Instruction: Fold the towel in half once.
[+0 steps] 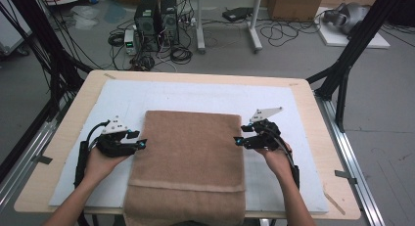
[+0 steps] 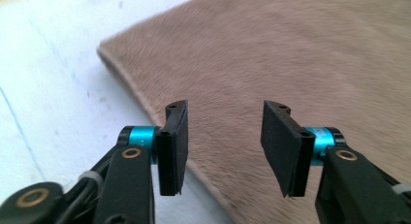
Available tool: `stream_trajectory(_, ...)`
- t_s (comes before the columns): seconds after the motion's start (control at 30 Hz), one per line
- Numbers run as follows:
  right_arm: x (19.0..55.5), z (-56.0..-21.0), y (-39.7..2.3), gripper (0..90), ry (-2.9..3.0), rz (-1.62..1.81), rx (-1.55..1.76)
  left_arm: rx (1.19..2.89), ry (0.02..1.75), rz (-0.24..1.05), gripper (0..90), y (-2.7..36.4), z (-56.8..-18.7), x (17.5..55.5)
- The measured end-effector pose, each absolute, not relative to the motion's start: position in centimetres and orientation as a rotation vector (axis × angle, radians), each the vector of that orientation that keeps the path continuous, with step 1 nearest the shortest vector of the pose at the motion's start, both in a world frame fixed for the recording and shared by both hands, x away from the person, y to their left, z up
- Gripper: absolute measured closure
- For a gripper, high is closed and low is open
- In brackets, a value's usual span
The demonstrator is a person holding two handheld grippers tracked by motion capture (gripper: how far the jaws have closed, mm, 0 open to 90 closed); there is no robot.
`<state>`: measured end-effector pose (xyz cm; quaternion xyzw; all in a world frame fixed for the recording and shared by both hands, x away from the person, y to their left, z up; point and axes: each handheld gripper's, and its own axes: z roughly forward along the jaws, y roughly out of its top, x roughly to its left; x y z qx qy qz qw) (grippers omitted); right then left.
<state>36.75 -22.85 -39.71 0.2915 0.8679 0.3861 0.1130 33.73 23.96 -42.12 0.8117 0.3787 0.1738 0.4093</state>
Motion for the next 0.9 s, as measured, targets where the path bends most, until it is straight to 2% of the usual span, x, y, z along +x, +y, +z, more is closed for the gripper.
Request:
stream_trajectory(0.13, 38.0, -41.3, -22.2, 43.2, 2.569, 1.008, 0.898, 2.021, 1.054, 0.436, 50.0, 24.3, -43.5, 35.4)
stream_trajectory(0.33, 39.2, -43.2, -21.8, 41.8, 2.599, 0.921, 0.991, 2.061, 1.044, 0.382, 52.0, 23.7, -44.5, 35.8)
stream_trajectory(0.43, 39.5, -43.6, -22.0, 47.5, 2.596, 0.984, 1.049, 2.043, 1.054, 0.361, 56.7, 24.0, -44.6, 36.0)
stream_trajectory(0.5, 39.4, -43.5, -21.9, 61.2, 2.621, 1.0, 1.036, 2.04, 1.054, 0.347, 62.4, 24.1, -44.6, 36.2)
stream_trajectory(0.57, 39.5, -43.5, -21.8, 75.8, 2.663, 1.043, 1.023, 2.029, 1.044, 0.307, 74.4, 24.1, -44.7, 36.3)
stream_trajectory(0.63, 39.7, -43.7, -21.9, 79.2, 2.681, 1.087, 1.047, 2.037, 1.033, 0.297, 81.4, 23.9, -44.6, 36.4)
stream_trajectory(0.77, 39.8, -43.4, -22.0, 82.3, 2.692, 1.07, 1.005, 2.097, 0.991, 0.405, 83.9, 23.1, -44.1, 36.1)
stream_trajectory(0.9, 40.3, -42.7, -21.9, 82.6, 2.644, 1.011, 0.993, 2.066, 1.002, 0.478, 84.6, 22.9, -43.8, 36.6)
